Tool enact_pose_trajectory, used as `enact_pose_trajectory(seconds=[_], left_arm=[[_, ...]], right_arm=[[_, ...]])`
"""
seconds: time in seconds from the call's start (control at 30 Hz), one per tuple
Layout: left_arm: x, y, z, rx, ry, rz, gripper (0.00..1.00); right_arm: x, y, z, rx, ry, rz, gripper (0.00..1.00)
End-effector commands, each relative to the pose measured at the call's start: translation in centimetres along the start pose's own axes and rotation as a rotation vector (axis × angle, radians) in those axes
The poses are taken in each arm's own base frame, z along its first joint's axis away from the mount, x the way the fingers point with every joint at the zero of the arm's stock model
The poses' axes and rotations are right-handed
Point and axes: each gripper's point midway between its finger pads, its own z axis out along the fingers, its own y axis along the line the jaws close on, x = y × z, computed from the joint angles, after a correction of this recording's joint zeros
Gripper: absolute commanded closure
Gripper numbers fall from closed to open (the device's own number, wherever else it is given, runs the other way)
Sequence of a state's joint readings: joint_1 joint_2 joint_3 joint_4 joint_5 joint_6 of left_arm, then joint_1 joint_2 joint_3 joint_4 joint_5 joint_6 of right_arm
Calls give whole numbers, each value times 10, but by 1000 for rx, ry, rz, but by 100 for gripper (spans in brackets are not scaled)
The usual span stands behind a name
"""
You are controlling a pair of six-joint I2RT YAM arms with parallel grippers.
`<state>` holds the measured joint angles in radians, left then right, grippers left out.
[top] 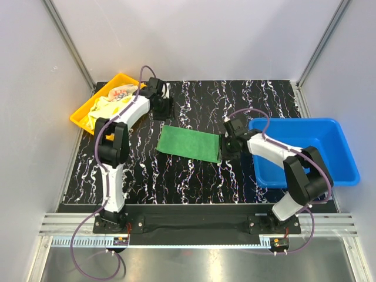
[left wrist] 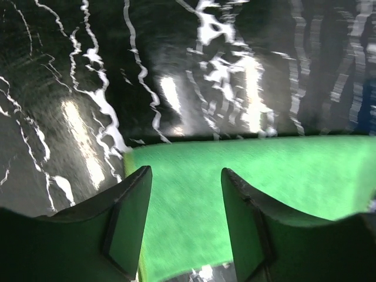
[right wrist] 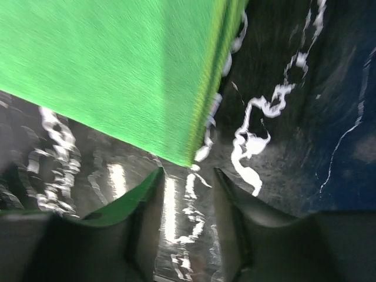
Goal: Fold and stack the towels
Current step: Fold the towel, then neatly place the folded towel into the bin
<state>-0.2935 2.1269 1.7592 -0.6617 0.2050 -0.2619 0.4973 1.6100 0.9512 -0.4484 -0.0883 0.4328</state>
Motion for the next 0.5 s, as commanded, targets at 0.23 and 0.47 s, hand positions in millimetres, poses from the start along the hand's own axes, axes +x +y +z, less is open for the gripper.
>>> enact_pose_trajectory(seconds=[0.23,0.47], left_arm=[[-16,-39,-136,81,-266,-21,43],[-7,-35,-205,33,-401,-31,42]], right_arm=[[-90,12,-18,96,-286,203,39],[-86,7,30,153,-198,211,42]])
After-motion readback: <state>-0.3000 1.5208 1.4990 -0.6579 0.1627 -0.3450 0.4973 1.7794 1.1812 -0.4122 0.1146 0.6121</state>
